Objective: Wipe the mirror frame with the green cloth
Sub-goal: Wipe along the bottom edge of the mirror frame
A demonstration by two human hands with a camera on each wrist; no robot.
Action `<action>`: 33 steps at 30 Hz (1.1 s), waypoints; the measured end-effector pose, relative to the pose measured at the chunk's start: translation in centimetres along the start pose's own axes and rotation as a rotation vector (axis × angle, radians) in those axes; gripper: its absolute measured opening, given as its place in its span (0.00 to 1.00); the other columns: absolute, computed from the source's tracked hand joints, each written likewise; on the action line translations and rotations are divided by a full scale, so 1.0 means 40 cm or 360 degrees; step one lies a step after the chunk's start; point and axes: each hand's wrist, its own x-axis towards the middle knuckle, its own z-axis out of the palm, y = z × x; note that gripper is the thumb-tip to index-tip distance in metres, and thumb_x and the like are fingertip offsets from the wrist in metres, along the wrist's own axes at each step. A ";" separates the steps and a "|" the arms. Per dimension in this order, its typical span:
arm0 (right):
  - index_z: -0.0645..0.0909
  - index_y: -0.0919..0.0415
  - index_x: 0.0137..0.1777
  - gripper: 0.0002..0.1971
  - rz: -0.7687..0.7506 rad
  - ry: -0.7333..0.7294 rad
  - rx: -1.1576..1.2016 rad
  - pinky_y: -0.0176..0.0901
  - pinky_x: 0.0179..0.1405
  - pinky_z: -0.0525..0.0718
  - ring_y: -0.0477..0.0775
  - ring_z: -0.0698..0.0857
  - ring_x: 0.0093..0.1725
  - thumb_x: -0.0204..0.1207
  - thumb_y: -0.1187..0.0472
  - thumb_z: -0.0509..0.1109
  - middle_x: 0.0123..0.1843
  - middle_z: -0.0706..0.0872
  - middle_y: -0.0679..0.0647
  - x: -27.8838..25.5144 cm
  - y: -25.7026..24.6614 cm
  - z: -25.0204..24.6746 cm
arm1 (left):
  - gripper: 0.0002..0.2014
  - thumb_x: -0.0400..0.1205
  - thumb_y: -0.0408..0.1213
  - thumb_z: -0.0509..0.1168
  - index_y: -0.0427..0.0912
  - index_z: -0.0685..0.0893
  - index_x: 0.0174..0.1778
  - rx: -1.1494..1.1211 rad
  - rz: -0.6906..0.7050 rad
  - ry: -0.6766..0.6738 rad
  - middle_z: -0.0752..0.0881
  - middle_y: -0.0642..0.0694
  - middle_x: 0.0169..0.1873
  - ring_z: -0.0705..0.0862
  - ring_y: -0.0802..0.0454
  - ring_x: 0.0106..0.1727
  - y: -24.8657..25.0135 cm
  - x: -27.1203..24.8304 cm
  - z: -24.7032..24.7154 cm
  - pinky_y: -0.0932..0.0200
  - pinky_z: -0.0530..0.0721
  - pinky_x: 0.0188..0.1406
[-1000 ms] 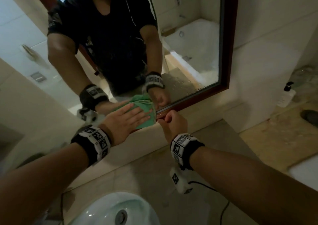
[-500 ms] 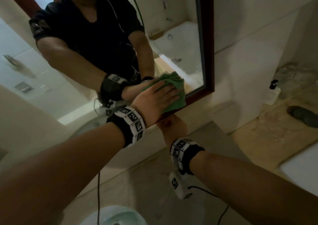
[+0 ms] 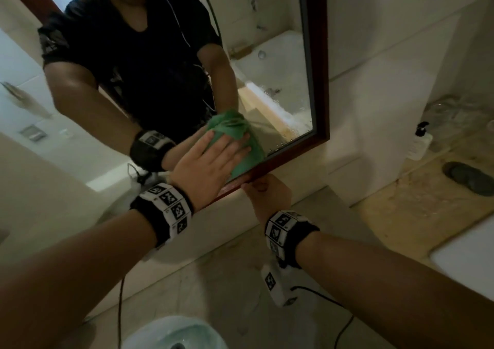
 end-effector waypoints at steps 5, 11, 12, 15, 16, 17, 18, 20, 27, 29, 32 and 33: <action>0.85 0.58 0.46 0.13 -0.0019 0.0007 -0.0098 0.36 0.40 0.80 0.51 0.88 0.45 0.75 0.48 0.72 0.43 0.92 0.52 0.021 -0.005 -0.031 | 0.27 0.84 0.43 0.44 0.43 0.65 0.80 -0.0011 0.0244 -0.0037 0.64 0.44 0.80 0.57 0.41 0.81 0.042 0.077 -0.004 0.42 0.41 0.81; 0.86 0.61 0.52 0.13 0.0065 -0.0008 -0.0229 0.39 0.43 0.76 0.57 0.87 0.52 0.77 0.51 0.71 0.51 0.91 0.54 0.046 -0.017 -0.069 | 0.32 0.86 0.48 0.46 0.47 0.40 0.84 0.0169 0.0403 -0.0290 0.40 0.48 0.83 0.40 0.46 0.83 0.088 0.226 -0.067 0.45 0.28 0.76; 0.85 0.62 0.53 0.13 0.0087 -0.0027 -0.0252 0.38 0.42 0.74 0.57 0.86 0.53 0.78 0.53 0.70 0.52 0.90 0.55 0.047 -0.021 -0.075 | 0.32 0.86 0.49 0.46 0.47 0.40 0.84 0.0180 0.0407 -0.0275 0.39 0.48 0.83 0.40 0.46 0.83 0.093 0.247 -0.077 0.45 0.28 0.76; 0.86 0.63 0.53 0.14 0.0154 -0.0045 -0.0176 0.38 0.39 0.74 0.58 0.87 0.52 0.77 0.51 0.70 0.51 0.91 0.56 0.050 -0.026 -0.078 | 0.33 0.85 0.50 0.46 0.48 0.41 0.84 0.0201 0.0354 -0.0228 0.39 0.48 0.83 0.41 0.45 0.83 0.087 0.272 -0.100 0.43 0.30 0.77; 0.87 0.62 0.52 0.15 0.0179 -0.0044 -0.0098 0.37 0.35 0.73 0.57 0.87 0.51 0.76 0.50 0.71 0.49 0.91 0.55 0.049 -0.028 -0.074 | 0.33 0.85 0.51 0.47 0.48 0.41 0.84 0.0204 0.0299 -0.0218 0.39 0.48 0.83 0.41 0.45 0.83 0.073 0.264 -0.107 0.43 0.30 0.77; 0.87 0.62 0.50 0.16 0.0199 -0.0036 -0.0030 0.36 0.31 0.72 0.55 0.88 0.49 0.75 0.48 0.73 0.48 0.91 0.54 0.049 -0.029 -0.071 | 0.34 0.85 0.51 0.48 0.48 0.41 0.84 0.0190 0.0233 -0.0171 0.40 0.48 0.83 0.43 0.45 0.83 0.053 0.251 -0.113 0.43 0.31 0.77; 0.87 0.61 0.49 0.16 0.0227 -0.0030 0.0012 0.34 0.29 0.72 0.54 0.88 0.48 0.74 0.47 0.73 0.47 0.91 0.53 0.047 -0.028 -0.068 | 0.33 0.85 0.50 0.49 0.47 0.44 0.84 0.0149 0.0175 -0.0090 0.44 0.47 0.84 0.46 0.45 0.83 0.031 0.231 -0.119 0.43 0.32 0.77; 0.87 0.60 0.48 0.16 0.0243 -0.0005 0.0013 0.35 0.33 0.75 0.52 0.87 0.47 0.73 0.46 0.74 0.45 0.91 0.51 0.038 -0.030 -0.068 | 0.30 0.85 0.47 0.51 0.44 0.55 0.83 0.0066 0.0106 0.0057 0.56 0.45 0.83 0.55 0.43 0.82 -0.010 0.182 -0.128 0.43 0.38 0.79; 0.86 0.58 0.49 0.16 0.0245 0.0013 -0.0045 0.38 0.40 0.75 0.52 0.86 0.47 0.75 0.45 0.72 0.46 0.91 0.52 0.023 -0.045 -0.078 | 0.29 0.81 0.40 0.45 0.42 0.65 0.81 -0.0020 0.0065 -0.0143 0.66 0.43 0.79 0.60 0.40 0.77 -0.013 0.021 -0.052 0.42 0.46 0.81; 0.86 0.59 0.49 0.15 0.0240 -0.0005 -0.0018 0.37 0.40 0.74 0.53 0.87 0.49 0.75 0.46 0.72 0.47 0.91 0.53 0.023 -0.049 -0.082 | 0.28 0.81 0.40 0.46 0.41 0.68 0.79 -0.0052 0.0070 -0.0204 0.70 0.43 0.77 0.62 0.40 0.75 0.009 0.031 -0.047 0.44 0.43 0.80; 0.86 0.62 0.51 0.16 0.0132 -0.0073 -0.0209 0.41 0.45 0.78 0.58 0.86 0.53 0.79 0.49 0.68 0.50 0.90 0.56 0.019 -0.062 -0.093 | 0.27 0.81 0.40 0.45 0.44 0.73 0.76 -0.0045 0.0111 -0.0214 0.74 0.44 0.75 0.66 0.41 0.77 0.056 0.088 -0.059 0.45 0.43 0.81; 0.86 0.62 0.53 0.15 0.0089 -0.0077 -0.0263 0.44 0.50 0.81 0.59 0.86 0.55 0.80 0.50 0.67 0.52 0.89 0.57 0.018 -0.063 -0.096 | 0.28 0.81 0.40 0.44 0.44 0.71 0.78 -0.0037 0.0140 -0.0207 0.71 0.44 0.77 0.65 0.41 0.79 0.068 0.113 -0.066 0.44 0.42 0.81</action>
